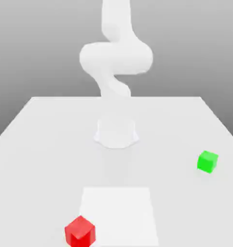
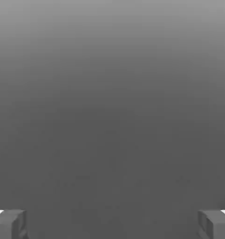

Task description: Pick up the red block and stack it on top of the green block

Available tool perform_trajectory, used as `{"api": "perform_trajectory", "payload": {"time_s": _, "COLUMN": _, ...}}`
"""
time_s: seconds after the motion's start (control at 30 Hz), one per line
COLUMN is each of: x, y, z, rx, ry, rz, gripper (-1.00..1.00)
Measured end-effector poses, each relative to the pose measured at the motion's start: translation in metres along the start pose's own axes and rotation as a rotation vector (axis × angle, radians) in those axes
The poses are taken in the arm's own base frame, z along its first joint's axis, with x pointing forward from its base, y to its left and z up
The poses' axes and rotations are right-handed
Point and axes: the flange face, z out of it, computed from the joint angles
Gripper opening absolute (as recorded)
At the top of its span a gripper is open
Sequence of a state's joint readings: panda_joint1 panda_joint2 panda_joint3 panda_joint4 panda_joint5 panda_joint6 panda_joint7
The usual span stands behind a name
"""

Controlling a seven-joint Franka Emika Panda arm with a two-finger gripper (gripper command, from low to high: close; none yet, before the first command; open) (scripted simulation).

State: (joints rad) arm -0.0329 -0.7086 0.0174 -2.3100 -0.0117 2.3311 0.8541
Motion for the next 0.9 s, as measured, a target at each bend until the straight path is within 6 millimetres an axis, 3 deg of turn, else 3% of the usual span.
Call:
{"api": "perform_trajectory", "payload": {"time_s": 0.17, "x": 0.002, "y": 0.014, "z": 0.099, "rx": -0.144, "ry": -0.054, "rz": 0.109, "gripper": 0.00}}
{"api": "perform_trajectory", "payload": {"time_s": 0.37, "x": -0.007, "y": 0.053, "z": 0.208, "rx": -0.302, "ry": -0.120, "rz": 0.240, "gripper": 0.00}}
{"api": "perform_trajectory", "payload": {"time_s": 0.63, "x": -0.040, "y": 0.134, "z": 0.334, "rx": -0.503, "ry": -0.213, "rz": 0.429, "gripper": 0.00}}
{"api": "perform_trajectory", "payload": {"time_s": 0.9, "x": -0.103, "y": 0.220, "z": 0.429, "rx": -0.664, "ry": -0.309, "rz": 0.595, "gripper": 0.00}}
